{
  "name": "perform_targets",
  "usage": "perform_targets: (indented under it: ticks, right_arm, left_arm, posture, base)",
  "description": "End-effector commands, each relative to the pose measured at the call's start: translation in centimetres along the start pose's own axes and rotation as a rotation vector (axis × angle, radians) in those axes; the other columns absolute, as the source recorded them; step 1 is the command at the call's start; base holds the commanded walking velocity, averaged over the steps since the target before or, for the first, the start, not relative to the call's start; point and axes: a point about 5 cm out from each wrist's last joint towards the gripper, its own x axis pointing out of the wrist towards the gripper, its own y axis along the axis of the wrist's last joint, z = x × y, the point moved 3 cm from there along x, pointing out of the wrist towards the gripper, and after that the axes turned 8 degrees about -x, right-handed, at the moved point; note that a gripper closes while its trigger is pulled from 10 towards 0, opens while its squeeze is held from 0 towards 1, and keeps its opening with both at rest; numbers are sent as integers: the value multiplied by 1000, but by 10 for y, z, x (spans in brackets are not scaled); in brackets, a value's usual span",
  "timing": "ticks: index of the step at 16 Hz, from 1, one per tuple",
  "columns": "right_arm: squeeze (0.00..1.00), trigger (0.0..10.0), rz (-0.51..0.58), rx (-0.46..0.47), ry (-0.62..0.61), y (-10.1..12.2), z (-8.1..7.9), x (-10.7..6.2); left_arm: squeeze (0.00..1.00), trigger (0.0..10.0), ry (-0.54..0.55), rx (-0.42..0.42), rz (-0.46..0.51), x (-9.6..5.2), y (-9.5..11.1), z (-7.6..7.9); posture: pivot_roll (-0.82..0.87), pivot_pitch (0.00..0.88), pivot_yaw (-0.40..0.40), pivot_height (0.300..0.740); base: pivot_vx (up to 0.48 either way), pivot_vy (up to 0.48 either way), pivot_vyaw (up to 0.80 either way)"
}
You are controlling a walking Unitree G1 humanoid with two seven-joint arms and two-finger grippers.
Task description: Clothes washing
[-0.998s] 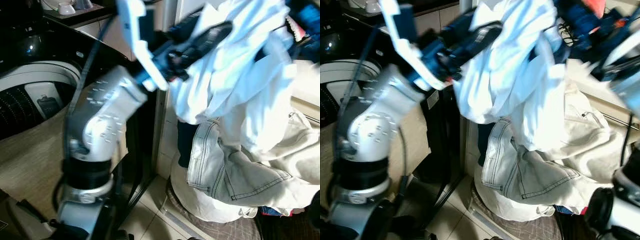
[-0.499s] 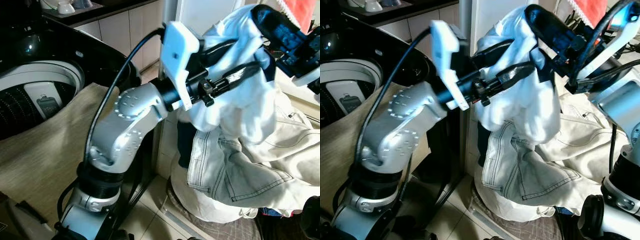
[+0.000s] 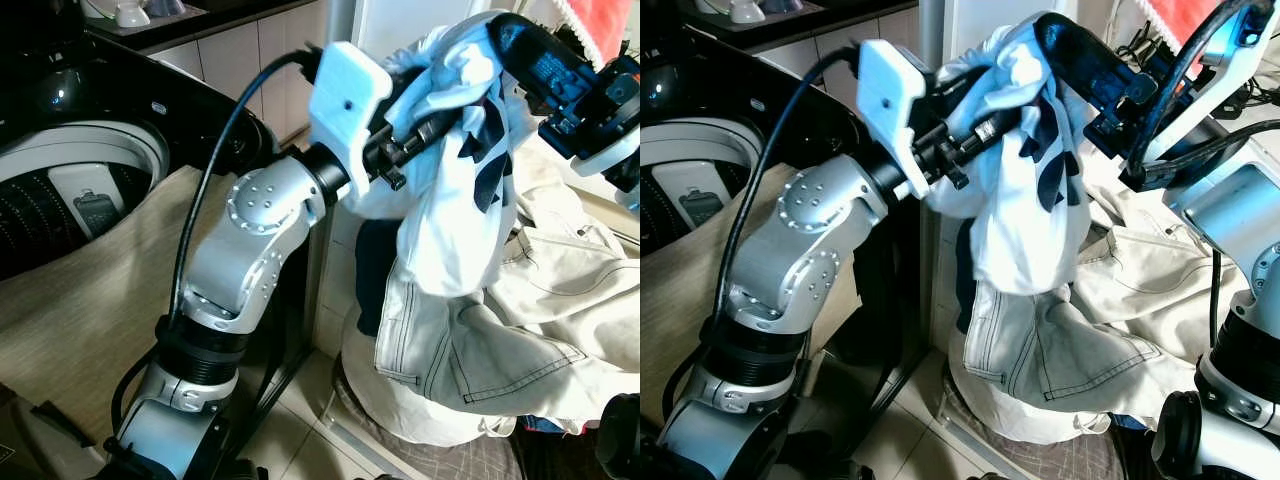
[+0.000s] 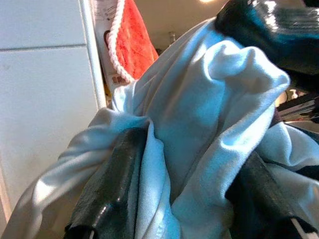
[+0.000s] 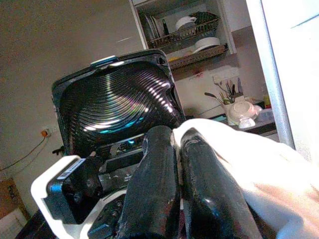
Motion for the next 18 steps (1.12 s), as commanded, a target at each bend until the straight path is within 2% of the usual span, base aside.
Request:
perform_targets:
  ticks: [1,8,13,14,15,16,18]
  right_arm:
    - [0,0,11,-27,14,5,-5,0]
    - [0,0,-19,-34,15,-2,-6,1]
    - [0,0,-30,-48,11,-4,-7,2]
    - [0,1020,-35,-55,9,-5,-7,2]
    - [0,6980,-46,-73,0,-6,-6,2]
    - [1000,10000,-46,-65,4,-7,-6,2]
    - [1000,10000,-46,-52,9,-8,-6,1]
  left_arm:
    - [0,0,-12,4,19,-1,3,2]
    - [0,0,-45,-36,29,-4,2,5]
    - [0,0,-33,-42,38,-5,3,0]
    - [0,0,-17,-47,41,-6,4,-4]
    - [0,0,16,-52,48,-7,4,-10]
    - [0,0,64,-48,59,-9,7,-20]
    - [0,0,152,-35,67,-15,12,-40]
  posture:
    - [-64,12,-49,740]
    - [-61,15,-49,740]
    - [-60,13,-47,740]
    - [-59,13,-47,740]
    - [-59,14,-47,740]
    - [-59,13,-46,740]
    - [-56,13,-46,740]
  base:
    - [0,0,0]
    - [0,0,0]
    - [0,0,0]
    - [0,0,0]
    - [0,0,0]
    - [0,0,0]
    - [0,0,0]
